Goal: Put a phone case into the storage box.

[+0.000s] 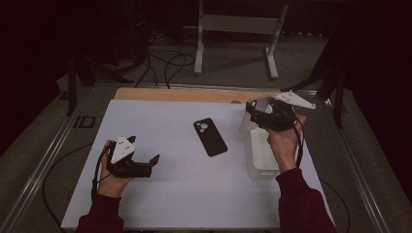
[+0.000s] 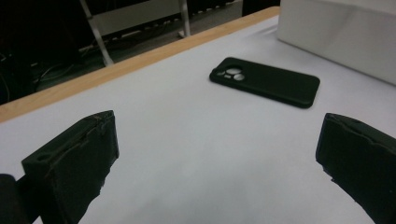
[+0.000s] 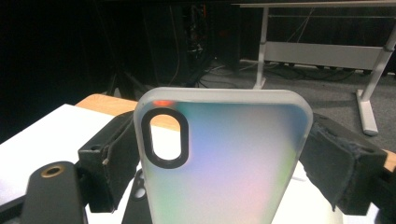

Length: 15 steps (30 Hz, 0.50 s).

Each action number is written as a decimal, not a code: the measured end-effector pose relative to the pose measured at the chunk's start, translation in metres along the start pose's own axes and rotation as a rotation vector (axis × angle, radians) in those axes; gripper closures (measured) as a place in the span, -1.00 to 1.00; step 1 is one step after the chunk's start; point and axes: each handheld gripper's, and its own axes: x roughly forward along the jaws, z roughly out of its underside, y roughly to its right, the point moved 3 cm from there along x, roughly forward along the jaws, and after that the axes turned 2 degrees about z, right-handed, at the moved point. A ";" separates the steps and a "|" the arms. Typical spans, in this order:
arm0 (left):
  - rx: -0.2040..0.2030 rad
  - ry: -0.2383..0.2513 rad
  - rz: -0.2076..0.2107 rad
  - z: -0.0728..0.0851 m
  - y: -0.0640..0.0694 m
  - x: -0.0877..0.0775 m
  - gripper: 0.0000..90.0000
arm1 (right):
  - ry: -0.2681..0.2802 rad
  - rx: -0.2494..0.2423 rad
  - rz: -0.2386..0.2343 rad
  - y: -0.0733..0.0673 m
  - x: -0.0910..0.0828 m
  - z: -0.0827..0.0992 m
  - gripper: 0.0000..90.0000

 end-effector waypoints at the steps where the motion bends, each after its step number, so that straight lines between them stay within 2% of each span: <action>1: -0.007 0.005 0.000 0.002 -0.001 -0.001 -1.00 | 0.000 -0.005 0.002 0.000 0.001 0.000 -0.63; 8: -0.033 0.027 -0.019 0.020 -0.005 -0.009 -1.00 | -0.003 -0.012 0.031 0.006 0.003 -0.002 -0.63; 14: -0.057 0.037 -0.025 0.023 -0.010 -0.011 -1.00 | 0.002 -0.003 0.050 0.012 0.006 -0.004 -0.63; 15: -0.070 0.046 -0.037 0.025 -0.013 -0.013 -1.00 | 0.002 -0.003 0.050 0.012 0.006 -0.004 -0.63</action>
